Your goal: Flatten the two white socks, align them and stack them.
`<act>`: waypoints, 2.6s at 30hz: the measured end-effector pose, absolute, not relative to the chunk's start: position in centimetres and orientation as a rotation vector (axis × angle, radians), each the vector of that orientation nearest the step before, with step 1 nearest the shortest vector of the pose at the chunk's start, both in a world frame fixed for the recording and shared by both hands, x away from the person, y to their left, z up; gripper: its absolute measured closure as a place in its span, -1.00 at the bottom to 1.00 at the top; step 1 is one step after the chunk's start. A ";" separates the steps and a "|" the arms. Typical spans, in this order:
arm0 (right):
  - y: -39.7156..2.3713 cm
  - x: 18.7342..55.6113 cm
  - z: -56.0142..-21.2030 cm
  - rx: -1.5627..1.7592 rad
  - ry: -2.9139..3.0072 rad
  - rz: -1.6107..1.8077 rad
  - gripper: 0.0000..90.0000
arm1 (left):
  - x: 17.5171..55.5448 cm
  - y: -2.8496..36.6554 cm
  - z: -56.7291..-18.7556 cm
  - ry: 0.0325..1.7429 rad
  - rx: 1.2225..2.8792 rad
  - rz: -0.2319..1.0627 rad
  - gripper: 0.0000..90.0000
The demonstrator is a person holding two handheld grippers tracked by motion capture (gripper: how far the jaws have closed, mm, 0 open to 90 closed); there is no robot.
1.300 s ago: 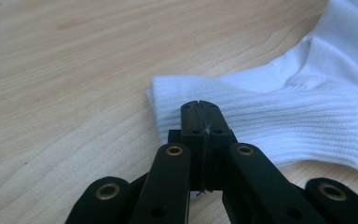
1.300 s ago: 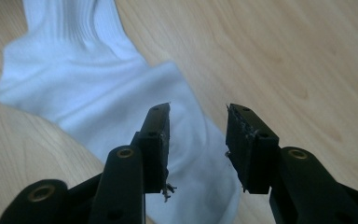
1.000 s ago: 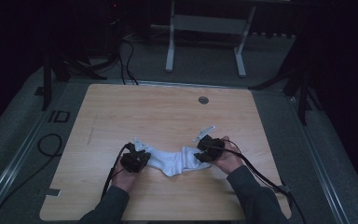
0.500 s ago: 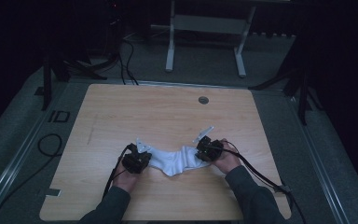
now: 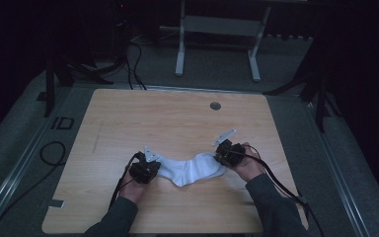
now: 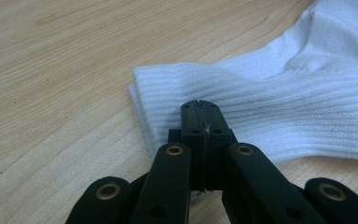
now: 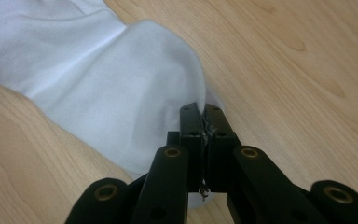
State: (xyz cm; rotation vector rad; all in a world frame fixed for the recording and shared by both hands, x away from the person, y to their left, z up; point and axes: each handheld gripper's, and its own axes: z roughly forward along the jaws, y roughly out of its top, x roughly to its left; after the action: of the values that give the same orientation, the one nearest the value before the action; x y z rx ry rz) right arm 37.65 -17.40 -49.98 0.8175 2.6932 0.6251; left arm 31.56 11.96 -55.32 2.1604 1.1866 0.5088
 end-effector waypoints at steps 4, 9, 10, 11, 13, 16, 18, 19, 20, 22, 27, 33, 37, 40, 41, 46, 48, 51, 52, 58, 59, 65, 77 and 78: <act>-17.8 37.6 -49.4 0.819 2.681 0.626 0.95 | 31.6 12.0 -55.3 1.184 2.163 0.506 1.00; -18.7 37.5 -48.6 0.819 2.656 0.635 0.94 | 31.6 12.0 -55.3 1.178 2.165 0.500 1.00; -18.8 37.5 -48.4 0.824 2.652 0.638 0.94 | 31.6 12.0 -55.3 1.178 2.166 0.500 1.00; -19.0 37.5 -48.2 0.824 2.647 0.642 0.95 | 31.6 12.0 -55.3 1.178 2.167 0.501 1.00; -19.4 37.5 -47.9 0.832 2.639 0.645 0.95 | 31.6 12.0 -55.3 1.178 2.167 0.501 1.00; -19.8 37.5 -47.5 0.838 2.627 0.651 0.94 | 31.6 12.0 -55.3 1.178 2.166 0.500 1.00; -20.2 37.5 -47.2 0.847 2.616 0.656 0.94 | 31.6 12.0 -55.3 1.178 2.165 0.499 1.00; -20.3 37.5 -47.1 0.848 2.613 0.659 0.94 | 31.6 12.0 -55.3 1.178 2.164 0.498 1.00; -20.5 37.5 -47.0 0.849 2.608 0.661 0.95 | 31.6 12.0 -55.3 1.178 2.163 0.498 1.00; -20.7 37.5 -46.8 0.856 2.600 0.673 0.94 | 31.6 12.0 -55.3 1.178 2.163 0.498 1.00; -20.6 37.5 -46.6 0.853 2.601 0.674 0.94 | 31.6 12.0 -55.4 1.179 2.162 0.498 1.00; -19.6 37.5 -48.3 0.836 2.657 0.621 0.93 | 31.6 12.1 -55.4 1.179 2.163 0.498 1.00; -19.1 37.7 -49.4 0.834 2.676 0.574 0.92 | 31.6 12.0 -55.4 1.180 2.162 0.500 1.00; -19.0 37.9 -50.1 0.845 2.692 0.556 0.91 | 31.6 12.1 -55.4 1.180 2.161 0.498 1.00; -18.9 37.9 -50.5 0.848 2.696 0.546 0.90 | 31.6 12.0 -55.4 1.182 2.159 0.497 1.00; -19.0 38.2 -51.4 0.862 2.713 0.512 0.82 | 31.6 12.0 -55.4 1.184 2.156 0.497 1.00; -19.0 38.3 -51.5 0.867 2.713 0.507 0.72 | 31.6 12.0 -55.4 1.186 2.153 0.496 1.00; -19.3 38.2 -51.2 0.867 2.694 0.540 0.49 | 31.6 12.2 -55.4 1.188 2.144 0.484 1.00; -19.3 38.2 -51.0 0.872 2.692 0.558 0.44 | 31.6 12.2 -55.4 1.188 2.138 0.478 1.00; -19.9 38.2 -49.6 0.882 2.668 0.638 0.23 | 31.7 12.4 -55.3 1.193 2.121 0.458 1.00; -20.0 38.2 -49.5 0.884 2.664 0.646 0.23 | 31.7 12.4 -55.3 1.189 2.122 0.456 1.00; -20.4 38.1 -48.6 0.894 2.630 0.701 0.21 | 31.6 12.6 -54.9 1.180 2.107 0.452 1.00; -21.2 38.4 -48.0 0.930 2.584 0.732 0.15 | 31.5 13.8 -53.6 1.192 2.045 0.469 0.99; -21.2 38.4 -48.0 0.932 2.582 0.731 0.14 | 31.5 14.0 -53.6 1.196 2.043 0.473 0.99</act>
State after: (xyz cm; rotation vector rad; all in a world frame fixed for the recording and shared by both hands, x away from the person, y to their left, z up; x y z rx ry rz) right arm 38.40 -21.20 -47.95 0.9319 2.5824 0.7313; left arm 31.47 13.98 -53.56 2.0429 1.1962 0.4727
